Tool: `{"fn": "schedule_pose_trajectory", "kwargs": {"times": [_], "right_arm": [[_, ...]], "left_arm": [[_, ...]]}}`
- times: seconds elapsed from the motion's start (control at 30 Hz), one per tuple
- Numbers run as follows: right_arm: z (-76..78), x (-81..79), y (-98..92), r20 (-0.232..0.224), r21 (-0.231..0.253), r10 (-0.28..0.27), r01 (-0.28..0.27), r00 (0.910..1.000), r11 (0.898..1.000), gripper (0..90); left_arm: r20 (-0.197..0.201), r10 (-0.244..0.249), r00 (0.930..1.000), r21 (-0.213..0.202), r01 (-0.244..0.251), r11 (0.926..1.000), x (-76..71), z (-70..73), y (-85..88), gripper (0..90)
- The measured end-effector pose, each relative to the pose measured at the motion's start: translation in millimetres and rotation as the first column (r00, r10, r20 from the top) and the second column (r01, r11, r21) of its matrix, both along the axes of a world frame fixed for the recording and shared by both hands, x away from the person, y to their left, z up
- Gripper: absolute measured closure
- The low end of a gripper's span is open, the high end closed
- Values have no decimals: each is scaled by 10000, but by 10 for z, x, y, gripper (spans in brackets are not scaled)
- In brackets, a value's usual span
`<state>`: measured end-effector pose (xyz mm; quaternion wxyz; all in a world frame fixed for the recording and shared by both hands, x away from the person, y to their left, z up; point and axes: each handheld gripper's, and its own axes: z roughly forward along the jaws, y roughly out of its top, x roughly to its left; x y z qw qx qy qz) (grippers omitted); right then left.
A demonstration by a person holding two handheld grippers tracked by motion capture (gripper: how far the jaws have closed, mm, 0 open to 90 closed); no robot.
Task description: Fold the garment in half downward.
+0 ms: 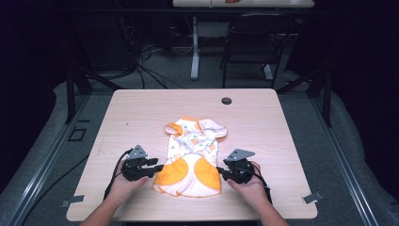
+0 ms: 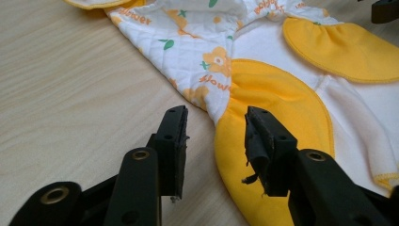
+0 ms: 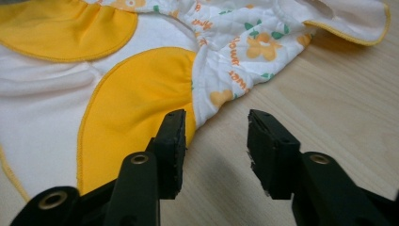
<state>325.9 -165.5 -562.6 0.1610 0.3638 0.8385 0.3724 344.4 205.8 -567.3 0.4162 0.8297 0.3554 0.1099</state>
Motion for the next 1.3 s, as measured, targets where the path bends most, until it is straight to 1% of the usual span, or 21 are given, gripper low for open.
{"fn": "schedule_pose_trajectory", "kwargs": {"times": [0.07, 0.1, 0.13, 0.17, 0.2, 0.23, 0.27, 0.3, 0.33, 0.43, 0.53, 0.57, 0.6, 0.7, 0.73, 0.77, 0.8, 0.9, 0.97, 1.07, 1.3], "right_arm": [[5, -4, 2, 18, 150, 68, -68, 10000, 9999, 649], [5, -4, 2, 18, 150, 68, -68, 10000, 9999, 649], [17, -20, 6, 19, 109, 179, -180, 9998, 9998, 697], [17, -20, 6, 19, 109, 179, -180, 9998, 9998, 697], [36, -48, 30, 56, 265, 261, -262, 9996, 9993, 744], [36, -48, 30, 56, 265, 261, -262, 9996, 9993, 744], [67, -64, 64, 42, 536, 506, -507, 9987, 9973, 796], [67, -64, 64, 42, 536, 506, -507, 9987, 9973, 796], [87, -81, 119, 81, 615, 784, -787, 9969, 9950, 843], [74, -120, 229, -37, 351, 1196, -1194, 9928, 9922, 893], [53, -141, 315, -104, 49, 1536, -1535, 9881, 9881, 897], [44, -146, 340, -130, 27, 1530, -1530, 9881, 9882, 897], [37, -140, 356, -148, -162, 1621, -1624, 9867, 9866, 897], [3, -130, 377, -236, -309, 1520, -1527, 9881, 9878, 897], [-27, -117, 378, -362, -495, 1505, -1521, 9880, 9871, 897], [-27, -117, 378, -362, -495, 1505, -1521, 9880, 9871, 897], [-60, -106, 374, -521, -590, 1412, -1442, 9886, 9878, 897], [-73, -96, 363, -567, -582, 1416, -1449, 9883, 9877, 897], [-77, -90, 357, -541, -614, 1383, -1415, 9889, 9880, 897], [-84, -80, 352, -533, -714, 1400, -1436, 9887, 9870, 898], [-103, -46, 335, -521, -696, 1252, -1287, 9908, 9892, 899]], "left_arm": [[8, 136, 9999, -106, -136, 9999, 0, 15, 10, 657], [8, 136, 9999, -106, -136, 9999, 0, 15, 10, 676], [2, 230, 9997, -292, -230, 9993, -5, 40, 26, 707], [2, 230, 9997, -292, -230, 9993, -5, 40, 26, 735], [15, 210, 9998, -415, -210, 9989, -18, 64, 31, 771], [15, 210, 9998, -415, -210, 9989, -18, 64, 31, 813], [52, -5, 10000, -452, 7, 9990, -35, 82, 20, 842], [52, -5, 10000, -452, 7, 9990, -35, 82, 20, 873], [56, -284, 9996, -361, 285, 9989, -50, 92, -9, 895], [26, -543, 9985, -235, 544, 9982, -78, 81, -66, 900], [-37, -795, 9968, -86, 795, 9968, -90, 63, -117, 900], [-37, -795, 9968, -86, 795, 9968, -90, 63, -117, 900], [-72, -855, 9963, -15, 854, 9963, -87, 43, -144, 900], [-104, -887, 9960, 114, 888, 9960, -81, 16, -164, 900], [-200, -906, 9957, 240, 911, 9956, -76, -20, -188, 900], [-200, -906, 9957, 240, 911, 9956, -76, -20, -188, 900], [-283, -941, 9952, 335, 951, 9949, -67, -43, -206, 900], [-336, -959, 9948, 458, 974, 9942, -62, -67, -228, 900], [-490, -992, 9939, 609, 1021, 9929, -63, -105, -257, 900], [-518, -998, 9937, 636, 1030, 9926, -66, -110, -269, 900], [-655, -1031, 9925, 592, 1070, 9925, -105, -117, -284, 900]]}}
